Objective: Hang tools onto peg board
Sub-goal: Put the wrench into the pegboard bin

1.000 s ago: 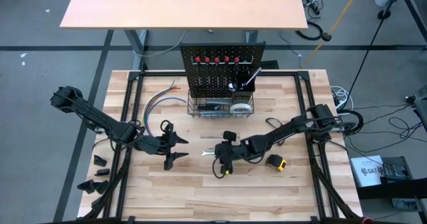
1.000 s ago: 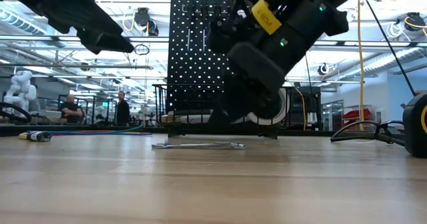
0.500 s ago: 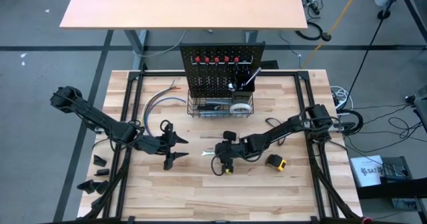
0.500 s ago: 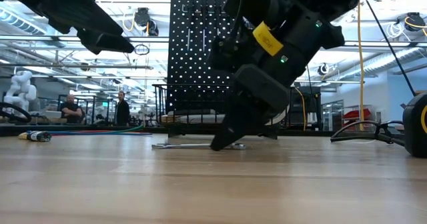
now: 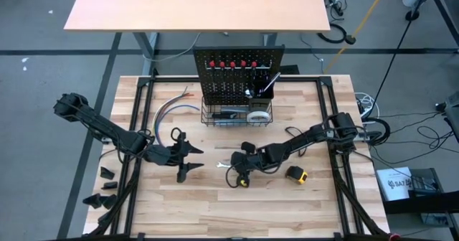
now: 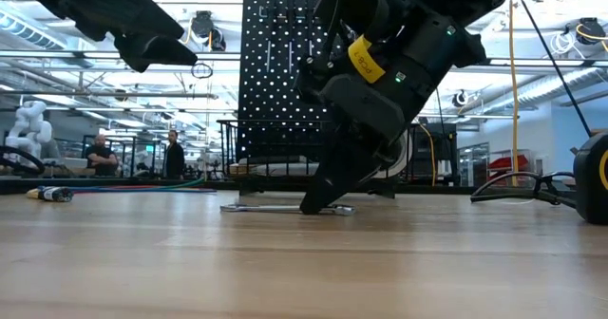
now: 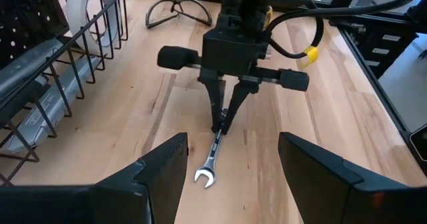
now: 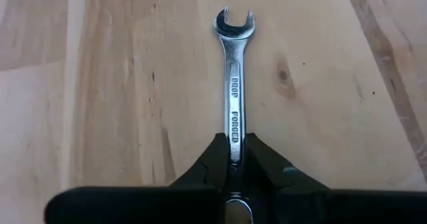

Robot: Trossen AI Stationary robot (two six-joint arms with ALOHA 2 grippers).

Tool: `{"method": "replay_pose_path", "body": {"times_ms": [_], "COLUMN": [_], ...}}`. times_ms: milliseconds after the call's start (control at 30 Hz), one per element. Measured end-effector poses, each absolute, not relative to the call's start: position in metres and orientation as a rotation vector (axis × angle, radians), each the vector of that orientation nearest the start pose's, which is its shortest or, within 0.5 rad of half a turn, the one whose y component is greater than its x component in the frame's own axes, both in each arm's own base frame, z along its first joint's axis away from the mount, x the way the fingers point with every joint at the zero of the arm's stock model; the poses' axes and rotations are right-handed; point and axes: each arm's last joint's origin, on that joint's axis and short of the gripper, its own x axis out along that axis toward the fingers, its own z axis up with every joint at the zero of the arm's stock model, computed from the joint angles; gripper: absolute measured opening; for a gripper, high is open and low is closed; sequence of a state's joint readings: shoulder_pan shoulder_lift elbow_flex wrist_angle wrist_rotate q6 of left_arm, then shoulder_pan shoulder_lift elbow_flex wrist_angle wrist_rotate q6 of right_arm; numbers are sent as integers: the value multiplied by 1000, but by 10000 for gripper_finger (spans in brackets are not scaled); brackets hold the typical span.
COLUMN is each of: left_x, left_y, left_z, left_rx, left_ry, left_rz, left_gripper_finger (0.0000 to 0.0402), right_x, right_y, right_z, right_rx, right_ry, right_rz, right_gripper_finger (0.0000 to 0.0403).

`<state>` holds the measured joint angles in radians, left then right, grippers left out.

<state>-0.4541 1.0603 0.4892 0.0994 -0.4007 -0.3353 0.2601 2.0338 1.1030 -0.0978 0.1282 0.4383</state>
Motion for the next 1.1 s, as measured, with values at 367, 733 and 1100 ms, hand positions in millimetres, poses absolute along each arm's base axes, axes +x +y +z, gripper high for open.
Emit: {"method": "replay_pose_path", "body": {"times_ms": [367, 733, 1100], "left_x": [197, 211, 263], "left_y": [-84, -84, -58], "left_z": [209, 185, 144], "left_rx": [-209, -134, -218], "left_ry": [432, 558, 540], "left_rz": [37, -27, -142], "left_gripper_finger": [237, 237, 237], "right_x": [369, 369, 364], "right_y": [98, 102, 115], "right_z": [103, 114, 116], "right_rx": [294, 229, 76], "right_ry": [981, 907, 859], "right_rz": [-134, -167, -221], "right_gripper_finger": [21, 21, 6]}}
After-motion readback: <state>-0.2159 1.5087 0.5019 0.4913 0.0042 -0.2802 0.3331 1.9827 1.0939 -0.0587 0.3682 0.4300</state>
